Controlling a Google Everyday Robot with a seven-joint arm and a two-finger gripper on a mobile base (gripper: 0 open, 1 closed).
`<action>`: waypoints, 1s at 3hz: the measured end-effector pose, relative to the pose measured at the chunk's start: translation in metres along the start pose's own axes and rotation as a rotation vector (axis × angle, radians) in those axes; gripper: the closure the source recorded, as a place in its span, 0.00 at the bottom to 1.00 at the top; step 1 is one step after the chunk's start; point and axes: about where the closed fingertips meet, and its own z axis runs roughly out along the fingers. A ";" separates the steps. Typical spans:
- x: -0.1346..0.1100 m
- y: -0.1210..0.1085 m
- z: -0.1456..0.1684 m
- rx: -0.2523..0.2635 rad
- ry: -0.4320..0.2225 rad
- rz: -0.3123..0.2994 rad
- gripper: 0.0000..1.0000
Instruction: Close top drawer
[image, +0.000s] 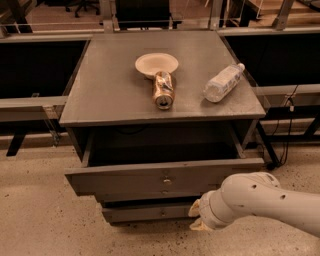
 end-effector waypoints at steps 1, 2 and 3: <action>0.013 -0.003 0.014 -0.032 0.022 -0.003 0.84; 0.027 -0.022 0.022 -0.051 0.040 -0.019 1.00; 0.040 -0.049 0.026 -0.058 0.028 -0.026 1.00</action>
Offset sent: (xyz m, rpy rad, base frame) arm 0.0628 -0.0285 -0.0310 -0.0699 0.0407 0.0444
